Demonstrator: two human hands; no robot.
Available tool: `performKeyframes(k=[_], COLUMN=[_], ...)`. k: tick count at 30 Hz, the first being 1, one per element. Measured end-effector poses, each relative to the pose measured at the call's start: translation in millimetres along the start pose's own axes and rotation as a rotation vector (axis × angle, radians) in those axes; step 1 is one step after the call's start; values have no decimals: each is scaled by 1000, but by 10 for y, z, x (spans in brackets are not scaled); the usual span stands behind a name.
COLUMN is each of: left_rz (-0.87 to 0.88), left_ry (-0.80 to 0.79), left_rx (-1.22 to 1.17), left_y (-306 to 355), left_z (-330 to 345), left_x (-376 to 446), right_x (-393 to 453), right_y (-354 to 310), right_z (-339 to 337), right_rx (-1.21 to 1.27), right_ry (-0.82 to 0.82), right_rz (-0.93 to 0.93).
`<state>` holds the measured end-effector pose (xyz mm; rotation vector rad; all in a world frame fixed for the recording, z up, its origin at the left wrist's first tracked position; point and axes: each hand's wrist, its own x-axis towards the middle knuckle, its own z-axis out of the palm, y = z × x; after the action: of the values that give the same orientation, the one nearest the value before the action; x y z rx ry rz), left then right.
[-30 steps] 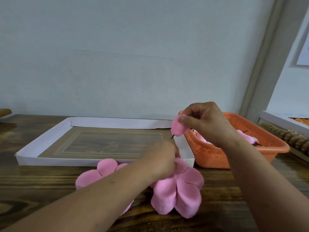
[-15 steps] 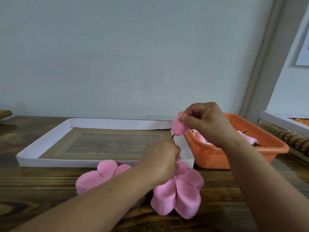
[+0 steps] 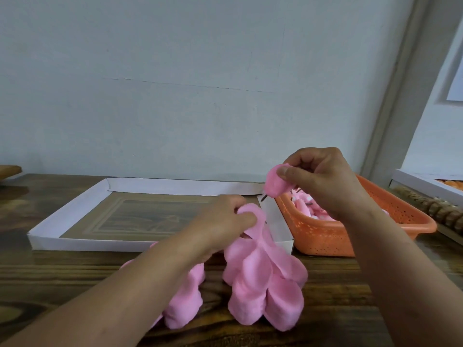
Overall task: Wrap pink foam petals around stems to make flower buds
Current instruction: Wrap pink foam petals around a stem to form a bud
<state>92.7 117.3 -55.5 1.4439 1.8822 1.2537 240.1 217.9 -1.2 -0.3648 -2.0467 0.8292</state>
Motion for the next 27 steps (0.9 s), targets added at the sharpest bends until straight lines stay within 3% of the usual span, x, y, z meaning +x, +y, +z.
performKeyframes(k=[9, 13, 21, 27], left_rz=[-323, -351, -372, -480], left_ry=[52, -60, -160, 40], left_rx=[-691, -953, -1224, -1247], left_y=[-64, -103, -119, -61], left_z=[-159, -171, -142, -48], left_x=[-63, -91, -189, -217], right_x=[-11, -14, -35, -45], right_y=[-11, 18, 32, 18], right_z=[136, 235, 328, 364], right_rx=[190, 148, 0, -1], right_ry=[-83, -123, -131, -174], right_rz=[19, 26, 3, 18])
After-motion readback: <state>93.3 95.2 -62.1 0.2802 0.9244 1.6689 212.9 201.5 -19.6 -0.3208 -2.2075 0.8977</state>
